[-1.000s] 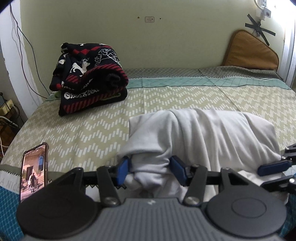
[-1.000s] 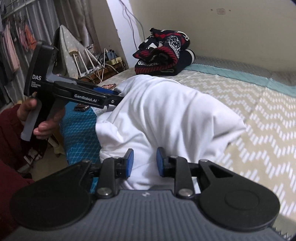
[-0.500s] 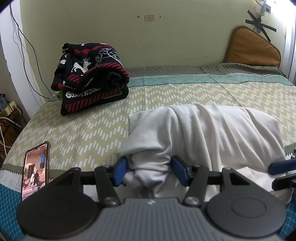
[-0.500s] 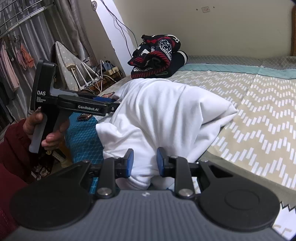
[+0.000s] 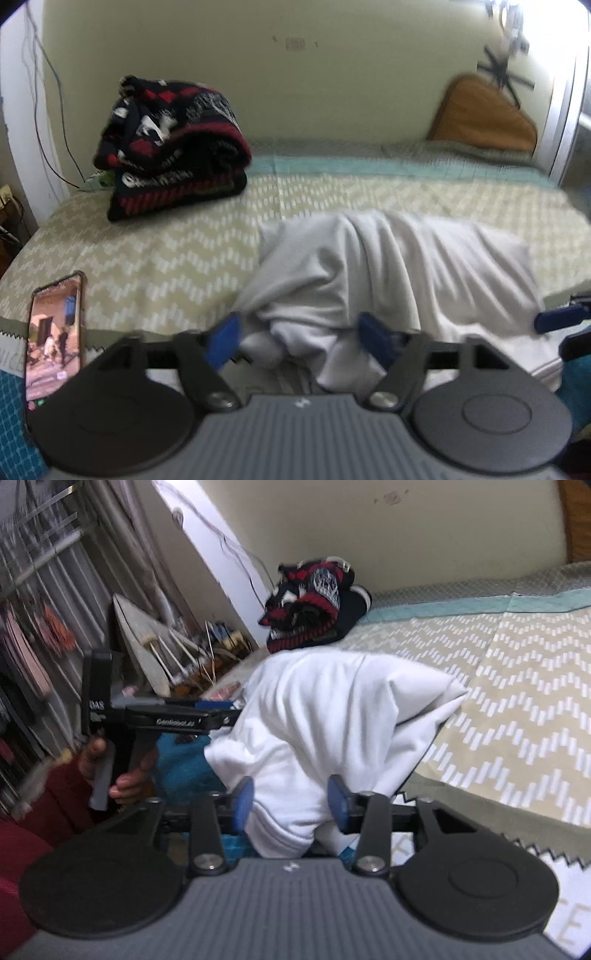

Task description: Fold small clothes

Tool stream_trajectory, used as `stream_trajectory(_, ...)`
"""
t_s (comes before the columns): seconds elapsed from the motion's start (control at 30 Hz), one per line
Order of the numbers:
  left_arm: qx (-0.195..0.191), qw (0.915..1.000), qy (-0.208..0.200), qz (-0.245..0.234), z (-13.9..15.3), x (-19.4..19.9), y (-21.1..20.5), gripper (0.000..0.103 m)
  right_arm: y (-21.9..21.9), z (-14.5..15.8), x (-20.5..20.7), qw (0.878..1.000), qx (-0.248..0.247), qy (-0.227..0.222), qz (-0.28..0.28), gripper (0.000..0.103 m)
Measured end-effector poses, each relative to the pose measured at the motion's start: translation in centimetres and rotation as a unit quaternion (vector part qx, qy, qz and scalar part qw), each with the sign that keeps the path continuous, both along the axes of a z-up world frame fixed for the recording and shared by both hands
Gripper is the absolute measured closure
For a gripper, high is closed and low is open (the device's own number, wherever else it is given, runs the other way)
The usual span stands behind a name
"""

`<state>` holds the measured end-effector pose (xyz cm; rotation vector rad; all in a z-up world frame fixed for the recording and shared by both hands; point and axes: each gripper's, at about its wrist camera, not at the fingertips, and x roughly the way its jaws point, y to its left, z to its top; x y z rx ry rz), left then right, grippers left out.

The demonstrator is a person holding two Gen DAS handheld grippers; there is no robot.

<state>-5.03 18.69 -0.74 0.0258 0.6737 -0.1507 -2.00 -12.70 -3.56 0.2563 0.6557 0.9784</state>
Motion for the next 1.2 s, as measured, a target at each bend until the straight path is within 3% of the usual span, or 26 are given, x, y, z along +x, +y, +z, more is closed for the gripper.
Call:
stream_trajectory(0.03, -0.006, 0.9998, -0.017, 0.006, 0.6, -0.4, 0.6, 0.001, -0.8, 0.2, -0.1, 1.0, 0.011, 0.001, -0.007, 0.044)
stream_trajectory(0.13, -0.031, 0.9988, -0.036, 0.006, 1.6, -0.6, 2.1, 0.0, -3.3, 0.4, 0.0, 0.998, 0.032, 0.004, -0.052, 0.022)
stream_trajectory(0.17, -0.047, 0.9983, -0.034, 0.006, 1.7, -0.4, 2.4, 0.0, -3.9, 0.3, 0.2, 0.997, 0.036, 0.009, -0.065, 0.02)
stream_trajectory(0.3, -0.105, 0.9942, 0.012, -0.022, 0.4, 1.7, 3.0, 0.0, -5.3, -0.8, 1.7, 0.993, 0.046, 0.045, -0.103, 0.02)
stream_trajectory(0.5, -0.172, 0.9809, 0.073, -0.055, -2.7, 3.3, 2.3, 0.0, -3.1, -1.3, 4.0, 0.994, 0.033, 0.066, -0.086, 0.02)
stream_trajectory(0.63, -0.163, 0.9842, 0.045, -0.053, -3.8, 2.6, 1.4, 0.001, 0.6, -0.8, 6.0, 0.996, 0.016, 0.06, -0.06, 0.02)
stream_trajectory(0.7, -0.17, 0.9837, 0.032, -0.048, -4.1, 2.2, 1.6, 0.001, 2.1, -0.4, 6.5, 0.997, -0.004, 0.039, -0.065, 0.028)
stream_trajectory(0.73, -0.173, 0.9837, 0.026, -0.044, -4.2, 2.0, 1.6, 0.003, 2.7, -0.2, 6.6, 0.996, -0.027, 0.024, -0.078, 0.046)
stream_trajectory(0.77, -0.168, 0.9849, 0.02, -0.036, -4.2, 1.7, 1.5, 0.008, 2.9, 0.0, 6.7, 0.995, -0.041, 0.015, -0.084, 0.053)
stream_trajectory(0.83, -0.152, 0.9881, 0.014, -0.021, -3.9, 1.5, 0.6, 0.037, 2.4, 0.5, 6.6, 0.996, -0.036, 0.004, -0.087, 0.068)
stream_trajectory(0.87, -0.154, 0.9876, 0.015, -0.026, -3.6, 1.6, 0.1, 0.042, 2.0, 0.9, 6.4, 0.996, -0.034, -0.004, -0.087, 0.072)
stream_trajectory(0.97, -0.162, 0.9855, 0.021, -0.047, -2.9, 3.0, -2.0, 0.05, 0.6, 2.3, 5.6, 0.993, -0.036, -0.05, -0.102, 0.075)
stream_trajectory(1.03, -0.164, 0.9838, 0.024, -0.068, -2.6, 4.2, -4.0, 0.052, -0.6, 3.3, 5.2, 0.986, -0.049, -0.093, -0.127, 0.076)
stream_trajectory(1.2, -0.159, 0.9772, 0.003, -0.14, -1.2, 7.7, -10.9, 0.053, -6.1, 5.2, 4.9, 0.967, -0.062, -0.14, -0.205, 0.076)
